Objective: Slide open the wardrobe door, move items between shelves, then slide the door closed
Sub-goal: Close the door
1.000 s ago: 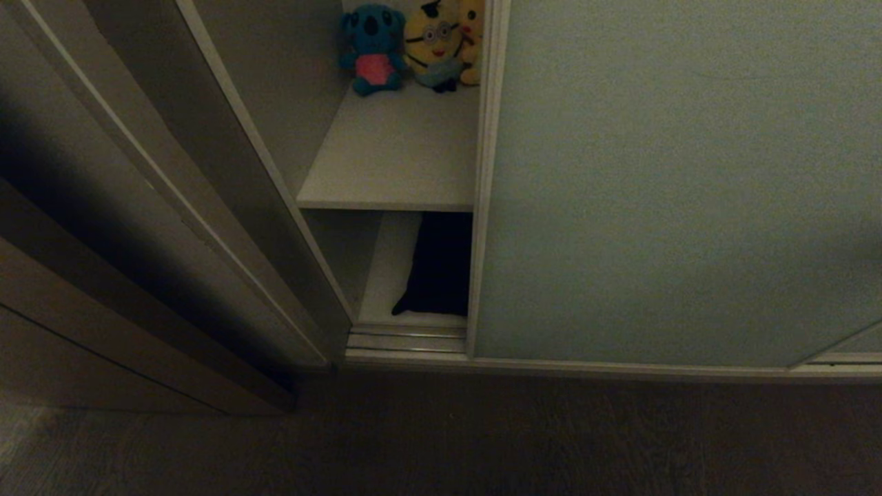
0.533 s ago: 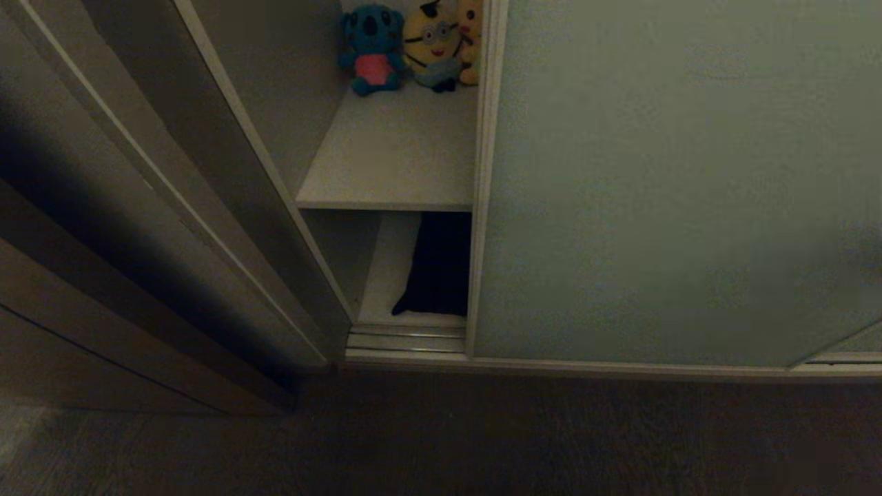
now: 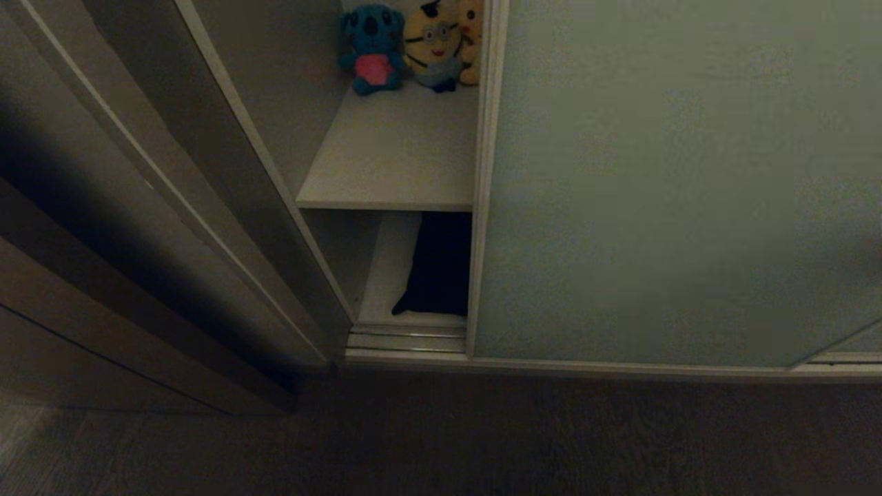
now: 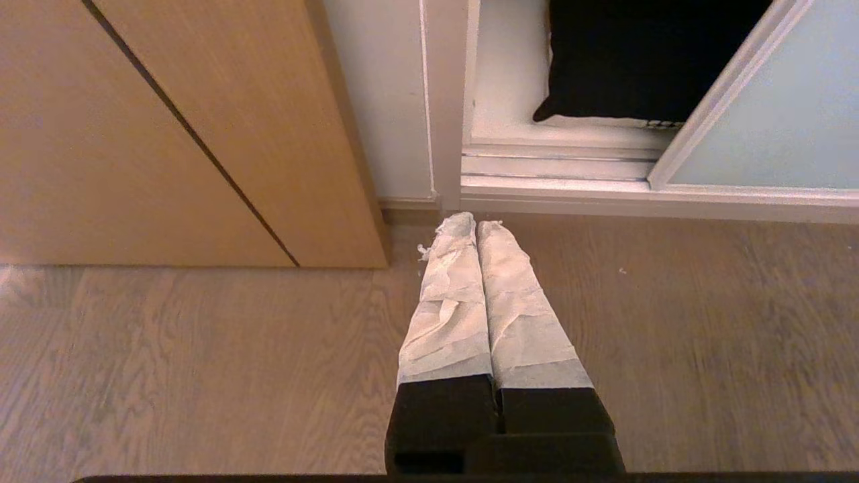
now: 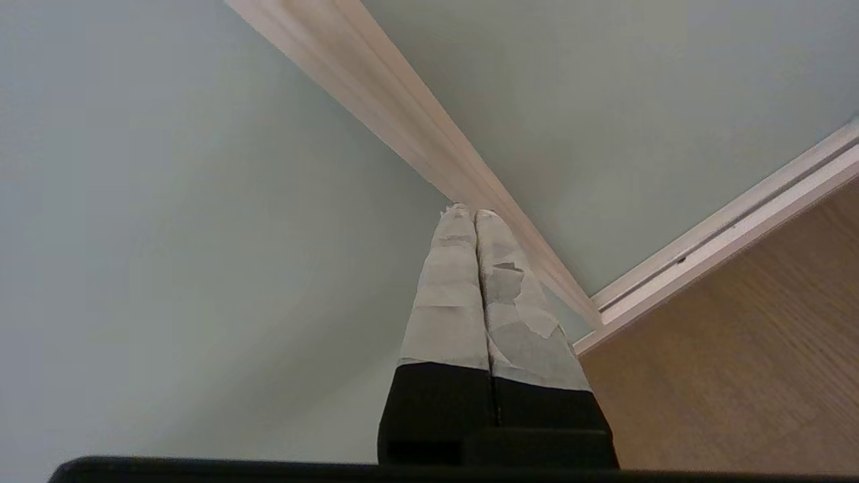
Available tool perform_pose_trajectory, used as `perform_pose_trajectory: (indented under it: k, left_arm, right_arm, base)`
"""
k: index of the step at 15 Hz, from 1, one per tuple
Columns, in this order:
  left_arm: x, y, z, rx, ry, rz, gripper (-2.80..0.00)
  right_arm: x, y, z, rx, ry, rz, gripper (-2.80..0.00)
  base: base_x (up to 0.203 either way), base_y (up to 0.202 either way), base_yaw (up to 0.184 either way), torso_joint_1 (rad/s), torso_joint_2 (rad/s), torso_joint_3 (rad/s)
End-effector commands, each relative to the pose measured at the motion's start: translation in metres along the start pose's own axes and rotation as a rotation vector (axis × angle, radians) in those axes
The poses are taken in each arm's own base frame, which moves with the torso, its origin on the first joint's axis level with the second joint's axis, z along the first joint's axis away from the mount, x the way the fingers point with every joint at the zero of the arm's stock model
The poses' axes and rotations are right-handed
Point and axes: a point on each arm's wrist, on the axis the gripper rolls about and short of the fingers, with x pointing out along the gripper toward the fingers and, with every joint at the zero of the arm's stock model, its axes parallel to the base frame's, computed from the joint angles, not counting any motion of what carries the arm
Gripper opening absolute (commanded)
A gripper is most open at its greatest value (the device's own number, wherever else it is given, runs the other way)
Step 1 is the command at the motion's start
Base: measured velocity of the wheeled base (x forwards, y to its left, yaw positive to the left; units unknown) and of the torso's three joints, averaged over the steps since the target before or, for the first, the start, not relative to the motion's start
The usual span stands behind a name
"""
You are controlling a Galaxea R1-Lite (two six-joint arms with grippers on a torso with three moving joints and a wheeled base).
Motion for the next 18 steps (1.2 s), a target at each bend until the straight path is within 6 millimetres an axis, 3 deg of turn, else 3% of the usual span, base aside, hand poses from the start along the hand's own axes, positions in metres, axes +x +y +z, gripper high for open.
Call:
perform_pose_trajectory:
  k: [1,5,8,13,18]
  left_arm:
    - [0.000,0.000,0.000,0.000,0.002,-0.001,-2.80]
    - [0.000,0.000,0.000,0.000,0.002,0.000,-2.80]
    - [0.000,0.000,0.000,-0.001,0.002,-0.001,-2.80]
    - [0.000,0.000,0.000,-0.002,0.002,0.000,-2.80]
    - [0.000,0.000,0.000,0.000,0.002,-0.001,-2.80]
  right_arm:
    - [0.005,-0.002,-0.004,0.008,0.014,0.009,-2.80]
    - [0.013,0.002,-0.006,-0.020,-0.001,0.035,-2.80]
    - [0.008,0.000,-0.001,-0.038,-0.023,0.036,-2.80]
    - [0.017,-0.015,-0.001,-0.124,-0.098,0.068,-2.80]
    - [0.037,-0.039,-0.016,-0.170,-0.132,0.100,-2.80]
  base:
    - [0.000,0.000,0.000,0.000,0.00,0.000]
    - [0.000,0.000,0.000,0.000,0.00,0.000]
    - [0.000,0.000,0.000,0.000,0.00,0.000]
    - [0.000,0.000,0.000,0.000,0.00,0.000]
    - [0.000,0.000,0.000,0.000,0.00,0.000]
